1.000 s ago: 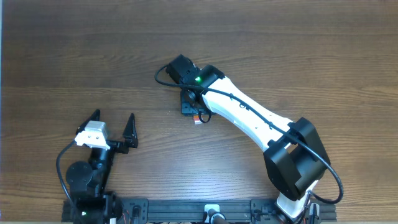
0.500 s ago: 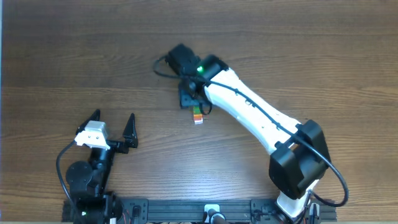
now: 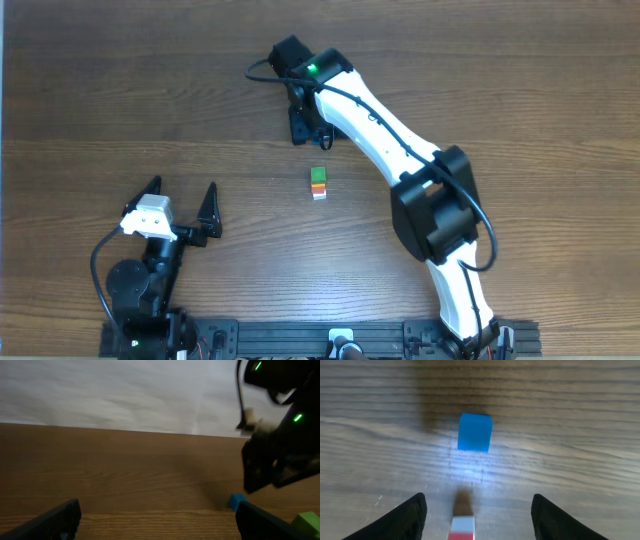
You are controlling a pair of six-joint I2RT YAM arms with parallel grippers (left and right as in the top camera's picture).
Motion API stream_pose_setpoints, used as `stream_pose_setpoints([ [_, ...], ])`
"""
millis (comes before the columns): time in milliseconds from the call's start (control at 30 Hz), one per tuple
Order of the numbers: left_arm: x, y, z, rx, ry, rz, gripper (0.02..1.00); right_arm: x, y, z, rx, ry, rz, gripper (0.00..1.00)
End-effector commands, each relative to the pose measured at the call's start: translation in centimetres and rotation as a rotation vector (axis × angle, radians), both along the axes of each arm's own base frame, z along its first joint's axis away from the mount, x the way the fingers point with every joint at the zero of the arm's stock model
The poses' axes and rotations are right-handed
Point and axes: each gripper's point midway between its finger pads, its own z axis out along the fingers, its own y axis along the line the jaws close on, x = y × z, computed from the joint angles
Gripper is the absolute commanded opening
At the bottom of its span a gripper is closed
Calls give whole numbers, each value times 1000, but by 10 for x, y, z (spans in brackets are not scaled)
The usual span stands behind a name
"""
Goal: Stack Cubes
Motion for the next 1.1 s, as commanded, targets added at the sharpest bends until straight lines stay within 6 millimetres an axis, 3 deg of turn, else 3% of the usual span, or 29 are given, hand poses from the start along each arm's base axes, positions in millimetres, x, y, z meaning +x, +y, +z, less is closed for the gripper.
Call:
stream_pose_setpoints([
  [33, 0, -1, -1, 11, -2, -9, 998, 12, -2, -18, 13, 18, -14, 654],
  [333, 0, -1, -1, 10, -1, -9, 998, 26, 5, -37, 53, 3, -27, 641],
  [900, 0, -1, -1, 10, -1, -9, 998, 31, 6, -45, 56, -3, -29, 614],
  [1100, 0, -1, -1, 11, -1, -9, 998, 30, 1, -59, 39, 23, -39, 606],
])
